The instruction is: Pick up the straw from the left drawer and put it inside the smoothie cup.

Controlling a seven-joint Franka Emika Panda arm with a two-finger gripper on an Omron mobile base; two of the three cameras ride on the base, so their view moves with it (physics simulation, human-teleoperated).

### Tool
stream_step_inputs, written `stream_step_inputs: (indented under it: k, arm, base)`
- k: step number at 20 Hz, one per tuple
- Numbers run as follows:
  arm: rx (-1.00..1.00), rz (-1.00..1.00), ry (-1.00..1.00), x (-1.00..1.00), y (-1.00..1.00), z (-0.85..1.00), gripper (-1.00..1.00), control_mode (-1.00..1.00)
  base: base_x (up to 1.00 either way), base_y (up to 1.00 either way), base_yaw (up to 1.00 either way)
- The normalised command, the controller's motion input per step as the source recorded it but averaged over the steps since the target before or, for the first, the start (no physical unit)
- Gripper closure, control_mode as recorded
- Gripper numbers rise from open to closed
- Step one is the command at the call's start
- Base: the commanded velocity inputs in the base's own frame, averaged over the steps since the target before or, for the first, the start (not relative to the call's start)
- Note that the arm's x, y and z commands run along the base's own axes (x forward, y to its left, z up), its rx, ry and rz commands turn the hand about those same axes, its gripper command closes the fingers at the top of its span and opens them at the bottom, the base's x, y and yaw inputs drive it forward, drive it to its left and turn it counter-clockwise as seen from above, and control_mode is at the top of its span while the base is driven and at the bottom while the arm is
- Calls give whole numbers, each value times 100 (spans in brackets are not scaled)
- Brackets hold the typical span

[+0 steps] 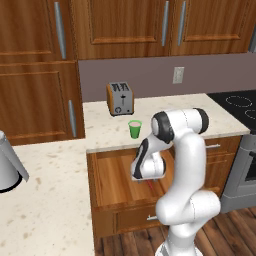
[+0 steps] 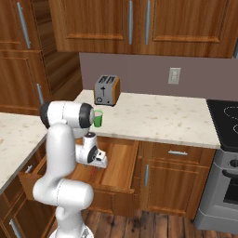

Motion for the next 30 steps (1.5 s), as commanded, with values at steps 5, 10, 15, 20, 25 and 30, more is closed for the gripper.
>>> stream_step_inputs:
  k: [5,10,15,20,25,30]
  arm:
    - [0,0,-5,19,0,-26,-100,-100]
    - [0,0,-8,5,0,-35,100,-100]
    - [0,1,-12,-3,0,-48,100,-100]
    - [0,3,-9,-11,0,-47,100,-100]
    - [0,3,-3,-2,0,-39,100,-100]
    - [0,0,0,0,0,-3,100,-100]
  base:
    - [0,0,0]
    - [0,0,0]
    - [0,0,0]
    - [0,0,0]
    - [0,0,0]
    - [0,0,0]
